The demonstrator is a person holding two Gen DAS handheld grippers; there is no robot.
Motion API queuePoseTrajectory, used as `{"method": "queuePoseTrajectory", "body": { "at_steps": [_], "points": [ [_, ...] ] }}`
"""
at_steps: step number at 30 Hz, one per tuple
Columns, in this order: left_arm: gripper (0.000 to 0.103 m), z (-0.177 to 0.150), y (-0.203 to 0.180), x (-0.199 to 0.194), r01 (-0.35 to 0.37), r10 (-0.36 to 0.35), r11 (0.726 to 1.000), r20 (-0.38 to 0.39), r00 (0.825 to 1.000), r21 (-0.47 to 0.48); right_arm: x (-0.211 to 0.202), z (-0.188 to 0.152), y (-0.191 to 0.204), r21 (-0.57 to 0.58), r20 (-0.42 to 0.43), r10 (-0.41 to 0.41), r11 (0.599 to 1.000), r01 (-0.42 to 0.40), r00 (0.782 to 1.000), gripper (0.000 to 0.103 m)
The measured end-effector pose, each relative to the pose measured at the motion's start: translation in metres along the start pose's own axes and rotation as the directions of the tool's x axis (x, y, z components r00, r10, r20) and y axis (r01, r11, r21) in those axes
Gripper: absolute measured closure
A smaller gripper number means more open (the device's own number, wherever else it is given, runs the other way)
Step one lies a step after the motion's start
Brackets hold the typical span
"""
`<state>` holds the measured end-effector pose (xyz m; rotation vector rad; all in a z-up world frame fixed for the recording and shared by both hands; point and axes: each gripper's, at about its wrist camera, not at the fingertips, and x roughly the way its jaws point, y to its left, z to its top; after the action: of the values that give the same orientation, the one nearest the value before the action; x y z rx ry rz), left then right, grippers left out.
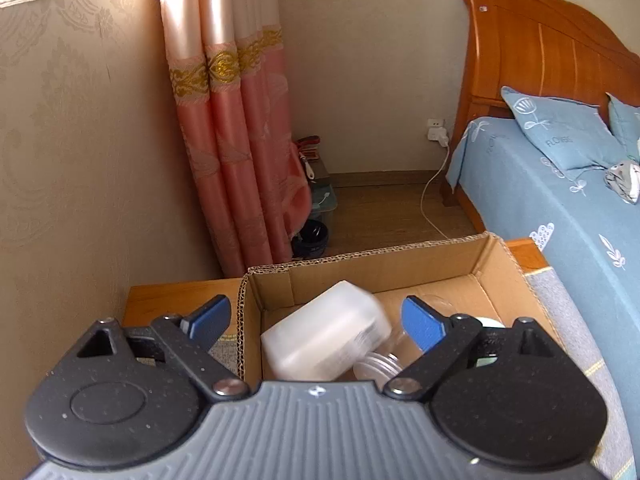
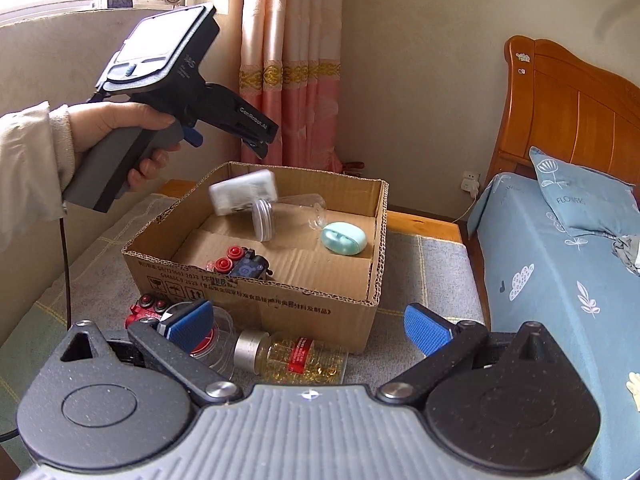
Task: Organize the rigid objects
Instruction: 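Carry the white bottle into the box and open the left gripper while the right gripper drops the tape there, then move the left gripper to the grey cat figure while the right gripper approaches the capsule jar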
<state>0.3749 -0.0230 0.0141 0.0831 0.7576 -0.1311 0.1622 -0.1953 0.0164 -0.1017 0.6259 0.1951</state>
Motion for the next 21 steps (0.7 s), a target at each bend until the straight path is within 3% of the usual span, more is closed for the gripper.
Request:
{"method": "queuePoseTrajectory", "body": {
  "at_steps": [13,21],
  "points": [
    [0.002,-0.037,0.003,-0.069,0.061,-0.064,0.997,0.067,0.996,0.053,-0.005,-0.021,0.003,0.048,-0.042,0.013,0.999,-0.011,0.999,0.0],
    [0.001,-0.082,0.001,-0.109,0.069,-0.076,0.995,0.095,0.993,0.072,-0.011,-0.036,0.003,0.083,-0.054,0.021,0.996,-0.016,0.998,0.0]
  ]
}}
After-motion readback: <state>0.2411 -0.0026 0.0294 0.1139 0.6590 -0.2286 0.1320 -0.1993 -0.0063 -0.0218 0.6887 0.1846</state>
